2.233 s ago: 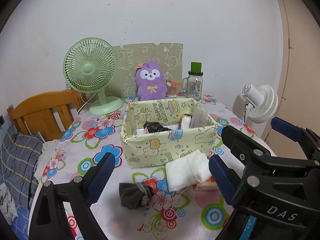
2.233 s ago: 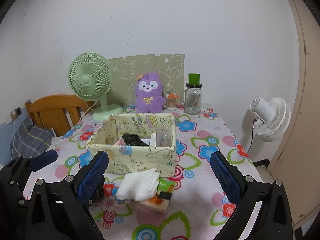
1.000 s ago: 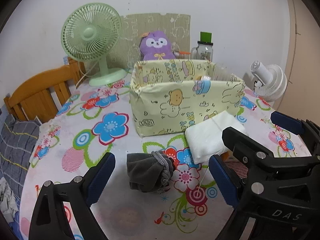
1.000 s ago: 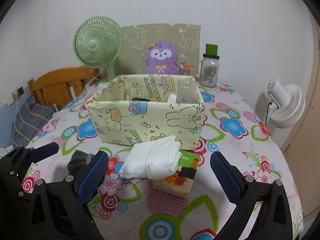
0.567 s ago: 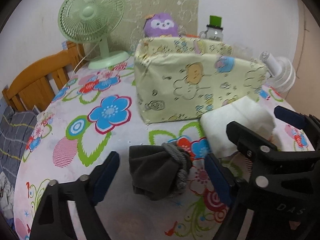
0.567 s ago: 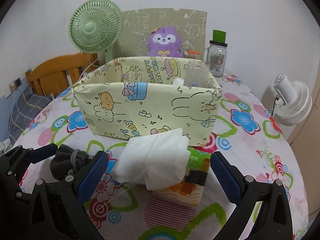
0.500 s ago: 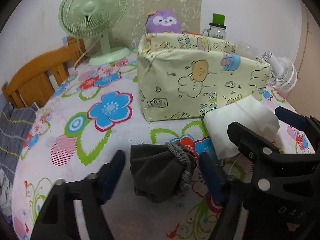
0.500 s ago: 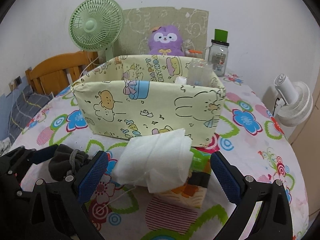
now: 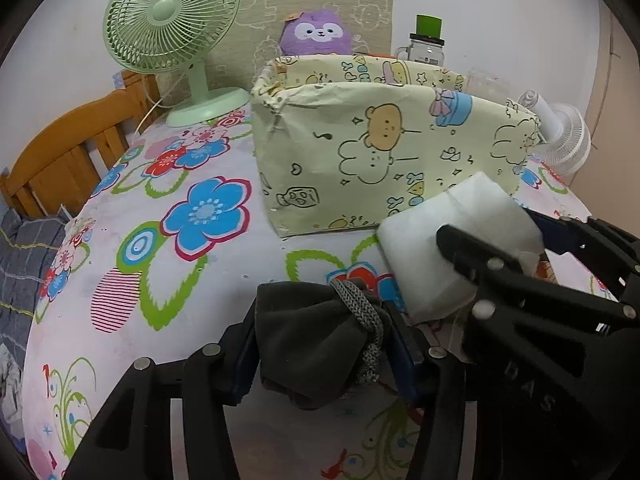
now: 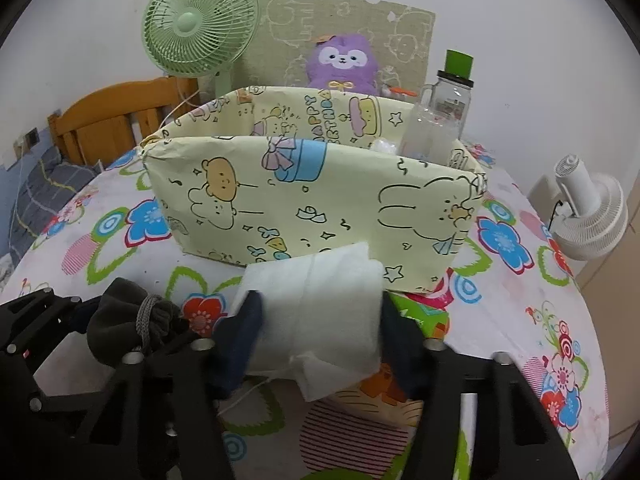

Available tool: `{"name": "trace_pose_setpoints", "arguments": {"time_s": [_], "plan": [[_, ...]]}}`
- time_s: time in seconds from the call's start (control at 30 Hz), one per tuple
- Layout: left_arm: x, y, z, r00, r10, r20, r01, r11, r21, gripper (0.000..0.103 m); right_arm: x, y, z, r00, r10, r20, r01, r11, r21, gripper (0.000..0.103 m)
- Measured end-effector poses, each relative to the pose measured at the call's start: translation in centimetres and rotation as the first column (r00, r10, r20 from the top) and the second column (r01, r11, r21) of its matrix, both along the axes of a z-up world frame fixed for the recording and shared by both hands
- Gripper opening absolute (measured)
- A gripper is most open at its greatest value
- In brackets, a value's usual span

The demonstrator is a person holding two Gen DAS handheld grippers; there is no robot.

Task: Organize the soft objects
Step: 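Grasp the grey sock with the left tool while the right tool grasps the white cloth pack, then lift the grey sock and white cloth pack with both tools over the fabric box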

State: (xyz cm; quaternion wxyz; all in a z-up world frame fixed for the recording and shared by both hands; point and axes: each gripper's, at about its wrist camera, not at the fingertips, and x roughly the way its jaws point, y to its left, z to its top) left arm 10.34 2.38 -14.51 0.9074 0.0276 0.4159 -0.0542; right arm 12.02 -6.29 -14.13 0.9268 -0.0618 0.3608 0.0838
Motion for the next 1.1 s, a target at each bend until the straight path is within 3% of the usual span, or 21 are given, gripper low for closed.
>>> {"name": "trace_pose_setpoints", "arguments": {"time_s": [0.1, 0.3, 1.1], "plan": [[0.0, -0.3, 0.2, 1.0, -0.004, 0.004, 0.004, 1.0, 0.001, 0.056, -0.2, -0.2, 0.1, 1.0, -0.012, 0.009, 0.012, 1.0, 0.002, 0.03], [-0.4, -0.8, 0.9, 1.0, -0.003, 0.027, 0.003, 1.0, 0.009, 0.056, -0.7, -0.9, 0.7, 1.0, -0.015, 0.019, 0.015, 1.0, 0.017, 0.019], [-3.9, -3.4, 7.0, 0.984, -0.028, 0.174, 0.021, 0.999, 0.044, 0.056, -4.4, -4.1, 5.7, 0.993, -0.075, 0.091, 0.067, 0.994, 0.09, 0.015]]}}
